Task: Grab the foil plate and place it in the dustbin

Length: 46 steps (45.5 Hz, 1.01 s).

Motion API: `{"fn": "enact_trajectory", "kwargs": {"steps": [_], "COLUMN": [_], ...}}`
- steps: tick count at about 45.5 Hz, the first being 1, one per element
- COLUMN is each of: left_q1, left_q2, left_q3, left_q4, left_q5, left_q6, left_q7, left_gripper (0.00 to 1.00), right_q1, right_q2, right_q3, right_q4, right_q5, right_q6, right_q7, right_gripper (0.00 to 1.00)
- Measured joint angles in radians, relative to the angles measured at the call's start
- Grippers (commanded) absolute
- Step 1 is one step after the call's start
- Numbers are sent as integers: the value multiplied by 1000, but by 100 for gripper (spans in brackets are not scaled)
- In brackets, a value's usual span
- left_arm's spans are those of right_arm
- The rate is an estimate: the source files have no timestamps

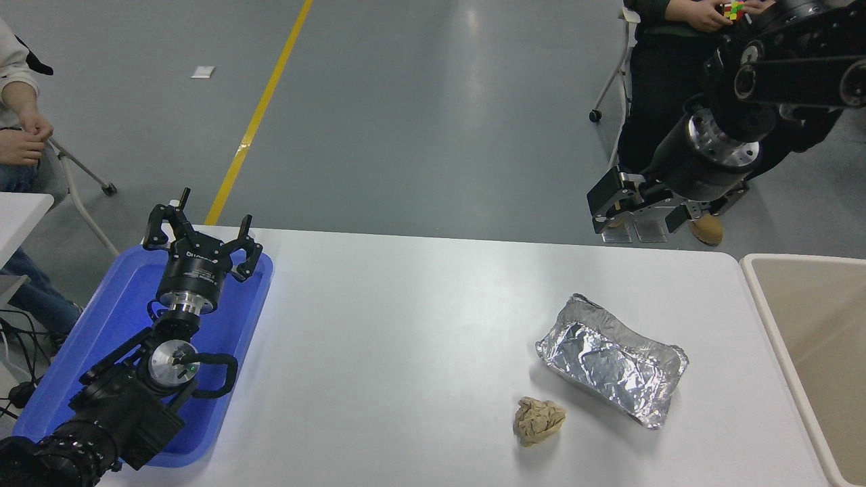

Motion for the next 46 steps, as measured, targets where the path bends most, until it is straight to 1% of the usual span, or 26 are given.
{"fn": "enact_trajectory", "kwargs": {"steps": [46], "left_q1": [0], "left_q2": [0], "left_q3": [0], "left_q4": [0], "left_q5": [0], "left_q6": [0], "left_q7": [0], "left_gripper": [100], "right_q1": [-57], "right_q2": [-16], "right_q3": [26], "right_q4": [-40], "right_q5": [-2], "right_q6": [-2], "right_q7": [2], "right_gripper": [100]}}
